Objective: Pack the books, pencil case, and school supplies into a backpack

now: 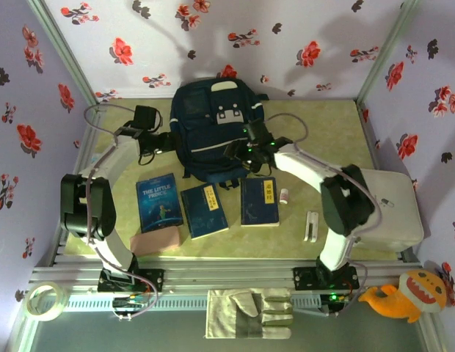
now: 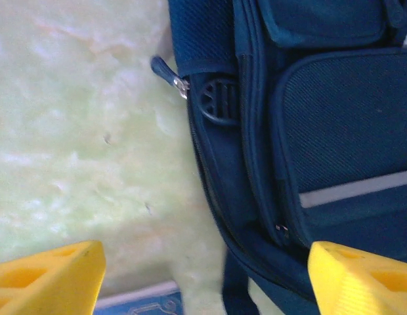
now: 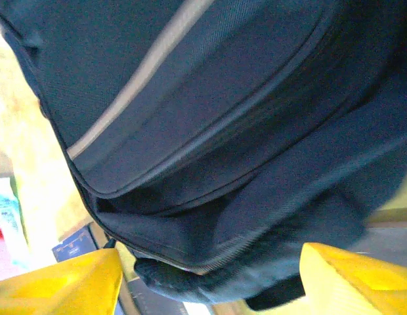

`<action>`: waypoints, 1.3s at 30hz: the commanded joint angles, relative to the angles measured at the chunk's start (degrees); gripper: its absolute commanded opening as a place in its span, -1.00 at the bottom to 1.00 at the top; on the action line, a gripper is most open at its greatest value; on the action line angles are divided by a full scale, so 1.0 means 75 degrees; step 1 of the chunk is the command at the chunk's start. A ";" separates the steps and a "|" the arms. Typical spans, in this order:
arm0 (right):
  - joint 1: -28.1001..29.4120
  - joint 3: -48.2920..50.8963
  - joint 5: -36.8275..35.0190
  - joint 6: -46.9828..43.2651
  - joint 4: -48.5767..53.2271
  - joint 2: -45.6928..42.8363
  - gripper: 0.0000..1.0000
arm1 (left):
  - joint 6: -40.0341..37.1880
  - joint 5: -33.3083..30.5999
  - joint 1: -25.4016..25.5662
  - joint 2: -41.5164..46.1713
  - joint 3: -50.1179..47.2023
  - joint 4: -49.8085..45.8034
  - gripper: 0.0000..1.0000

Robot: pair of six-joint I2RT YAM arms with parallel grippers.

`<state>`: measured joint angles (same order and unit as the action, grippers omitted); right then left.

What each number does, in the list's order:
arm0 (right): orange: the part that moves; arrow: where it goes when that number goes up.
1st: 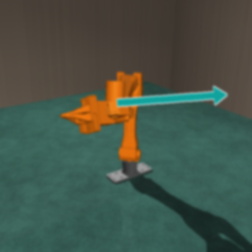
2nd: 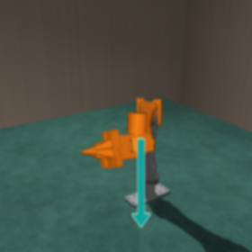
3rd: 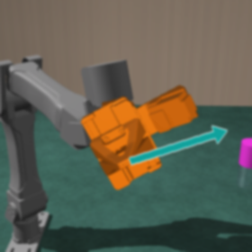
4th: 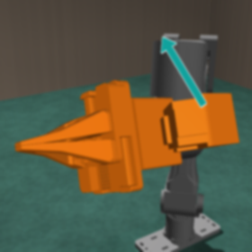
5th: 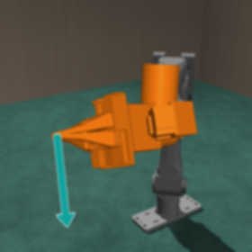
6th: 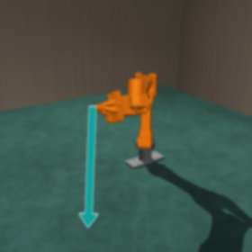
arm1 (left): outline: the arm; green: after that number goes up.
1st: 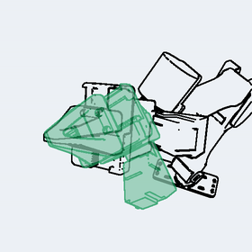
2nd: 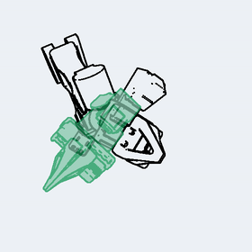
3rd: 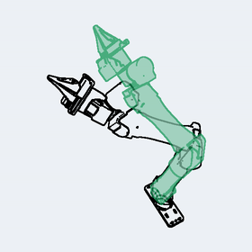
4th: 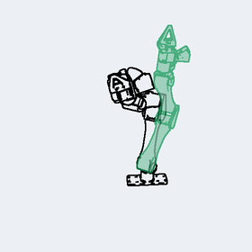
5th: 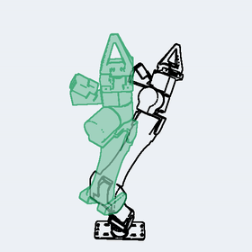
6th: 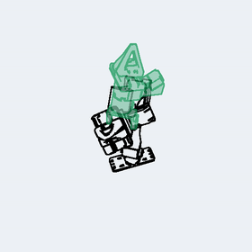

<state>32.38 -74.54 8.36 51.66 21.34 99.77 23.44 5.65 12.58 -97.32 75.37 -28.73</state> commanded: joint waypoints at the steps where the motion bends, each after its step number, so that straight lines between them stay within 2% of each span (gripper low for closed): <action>1: -0.0189 0.0536 -0.1355 -0.1102 0.0884 -0.0851 0.48 | 0.0447 0.0672 0.0368 0.0410 -0.0147 0.0014 0.72; 10: -0.0578 0.1722 -0.1548 -0.1277 0.1442 -0.1315 0.36 | 0.1431 0.0956 0.1948 0.0243 -0.0046 0.0424 0.99; 14: -0.0590 0.1771 -0.1508 -0.1321 0.1665 -0.1027 0.22 | 0.1813 0.1059 0.2544 0.0028 0.0086 0.0552 0.99; 20: -0.0591 0.2192 -0.1326 -0.1350 0.1469 -0.0827 0.17 | 0.2141 0.1283 0.3127 -0.0313 0.0200 0.0620 0.99; 28: -0.0626 0.2535 -0.1092 -0.1625 0.1185 -0.0606 0.23 | 0.2446 0.1421 0.3716 -0.0807 0.0368 0.0494 0.83; 39: -0.0661 0.3093 -0.0974 -0.1872 0.1036 -0.0698 0.15 | 0.2544 0.1432 0.4505 -0.1360 0.0614 -0.0085 0.41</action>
<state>27.86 -52.93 0.89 38.92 28.91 94.78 42.30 15.70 45.08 -105.95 77.93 -26.63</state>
